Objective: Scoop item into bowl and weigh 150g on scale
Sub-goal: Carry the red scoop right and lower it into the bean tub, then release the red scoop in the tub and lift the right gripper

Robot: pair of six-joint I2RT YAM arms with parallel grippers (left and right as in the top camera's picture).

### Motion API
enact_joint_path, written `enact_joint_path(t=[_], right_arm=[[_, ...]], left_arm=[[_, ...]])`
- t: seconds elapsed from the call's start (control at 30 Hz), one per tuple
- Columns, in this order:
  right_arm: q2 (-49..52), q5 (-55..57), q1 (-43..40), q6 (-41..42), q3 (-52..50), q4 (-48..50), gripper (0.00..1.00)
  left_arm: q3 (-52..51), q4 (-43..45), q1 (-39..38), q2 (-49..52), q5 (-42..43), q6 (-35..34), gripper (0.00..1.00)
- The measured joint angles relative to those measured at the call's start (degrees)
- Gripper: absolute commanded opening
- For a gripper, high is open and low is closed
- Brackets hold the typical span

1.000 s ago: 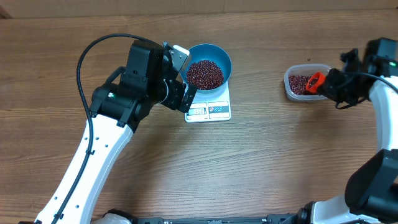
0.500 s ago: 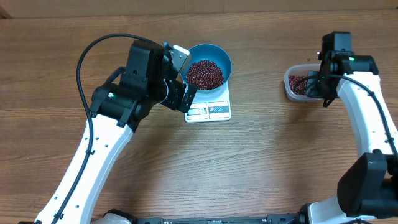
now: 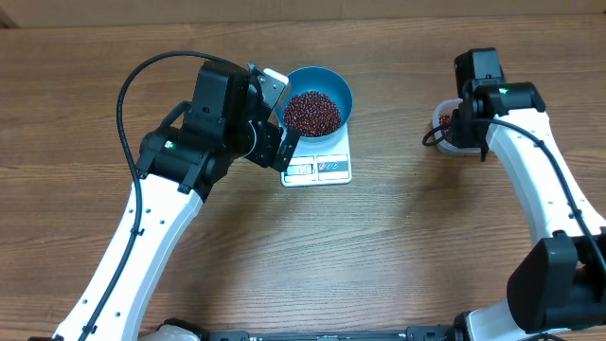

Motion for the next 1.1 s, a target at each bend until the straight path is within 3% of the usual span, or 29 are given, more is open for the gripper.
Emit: enact_joint_path(t=[0.23,0.53,0.83,1.1], right_arm=[[0.0,-0.87,0.07,3.89,0.0,-0.92,0.04],[-2.08,-20.13,0.07,8.59,2.05,0.76,0.04],[-11.1,-27.58,0.07,15.85,3.54,3.02,0.04],[-10.12,-30.14,-4.11,28.41,-3.02,9.25,0.04]], left_arm=[[0.0,0.0,0.0,0.0,0.0,-0.02,1.0],[0.0,0.0,0.0,0.0,0.0,-0.02,1.0],[0.0,0.0,0.0,0.0,0.0,-0.02,1.0],[0.0,0.0,0.0,0.0,0.0,-0.02,1.0]])
